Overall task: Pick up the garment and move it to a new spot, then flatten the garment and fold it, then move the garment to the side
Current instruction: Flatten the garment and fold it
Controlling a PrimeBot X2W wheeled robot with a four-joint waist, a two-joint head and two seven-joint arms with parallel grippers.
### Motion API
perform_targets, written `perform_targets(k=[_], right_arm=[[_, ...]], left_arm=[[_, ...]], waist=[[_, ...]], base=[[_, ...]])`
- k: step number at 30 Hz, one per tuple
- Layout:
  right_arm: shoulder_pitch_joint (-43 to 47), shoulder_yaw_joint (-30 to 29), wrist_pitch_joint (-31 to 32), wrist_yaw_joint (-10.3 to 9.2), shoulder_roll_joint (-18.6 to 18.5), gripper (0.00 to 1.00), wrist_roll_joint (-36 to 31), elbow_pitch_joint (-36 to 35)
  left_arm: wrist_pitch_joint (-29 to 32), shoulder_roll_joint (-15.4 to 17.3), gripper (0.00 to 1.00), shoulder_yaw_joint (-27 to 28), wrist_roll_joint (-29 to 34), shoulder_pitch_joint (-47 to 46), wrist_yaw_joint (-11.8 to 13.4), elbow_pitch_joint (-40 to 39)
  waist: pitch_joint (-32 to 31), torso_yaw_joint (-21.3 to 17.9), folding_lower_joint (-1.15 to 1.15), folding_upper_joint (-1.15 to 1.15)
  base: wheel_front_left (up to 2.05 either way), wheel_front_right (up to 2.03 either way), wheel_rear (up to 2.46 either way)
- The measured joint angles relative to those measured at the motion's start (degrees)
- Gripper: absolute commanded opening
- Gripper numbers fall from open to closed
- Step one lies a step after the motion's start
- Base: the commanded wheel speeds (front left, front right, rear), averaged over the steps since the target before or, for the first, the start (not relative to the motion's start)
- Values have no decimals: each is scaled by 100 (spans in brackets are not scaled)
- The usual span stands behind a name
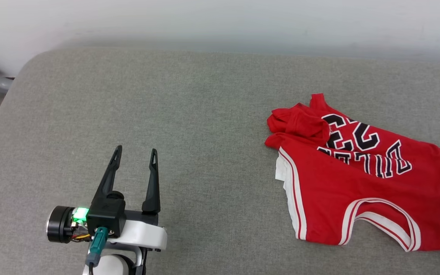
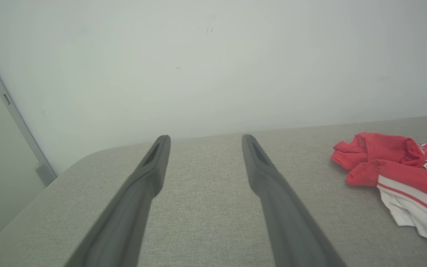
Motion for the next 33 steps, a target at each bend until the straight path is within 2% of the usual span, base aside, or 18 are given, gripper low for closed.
perform_targets(k=[3, 7, 14, 17, 20, 23, 28, 33], right_arm=[[298, 152, -147, 0, 435, 100, -190, -594], [606, 319, -321, 0, 820, 100, -259, -1124], [931, 749, -491, 0, 1091, 100, -223, -1500], [972, 881, -537, 0, 1136, 100, -202, -1547], [967, 918, -589, 0, 1099, 100, -143, -1474], [929, 936, -648, 0, 1060, 100, -56, -1365], [799, 988, -733, 0, 1040, 100, -26, -1245], [599, 1061, -781, 0, 1021, 100, 31, -1089]], left_arm=[[0, 23, 100, -5, -3, 20, -67, -7], [0, 118, 100, -21, -45, -112, -271, -14], [0, 391, 100, -240, -208, -1065, -967, 322], [63, 552, 100, -530, -389, -1574, -1163, 578], [544, 816, 100, -1217, -721, -2139, -1229, 838], [1066, 1133, 100, -2224, -1571, -2731, -1243, 858], [2217, 1608, 100, -3438, -3014, -3604, -1241, 889], [3434, 1856, 100, -4764, -4197, -4383, -1249, 823]], waist=[[-79, -61, 0, 0], [-127, -125, 0, 0], [-110, -236, 0, 0], [-94, -341, 0, 0], [-66, -468, 0, 0], [-25, -597, 0, 0], [90, -802, 0, 0], [257, -994, 0, 0]], base=[[0, 0, 0], [0, 0, 0], [0, 0, 0], [0, 0, 0], [0, 0, 0], [0, 0, 0], [0, 0, 0], [0, 0, 0]])
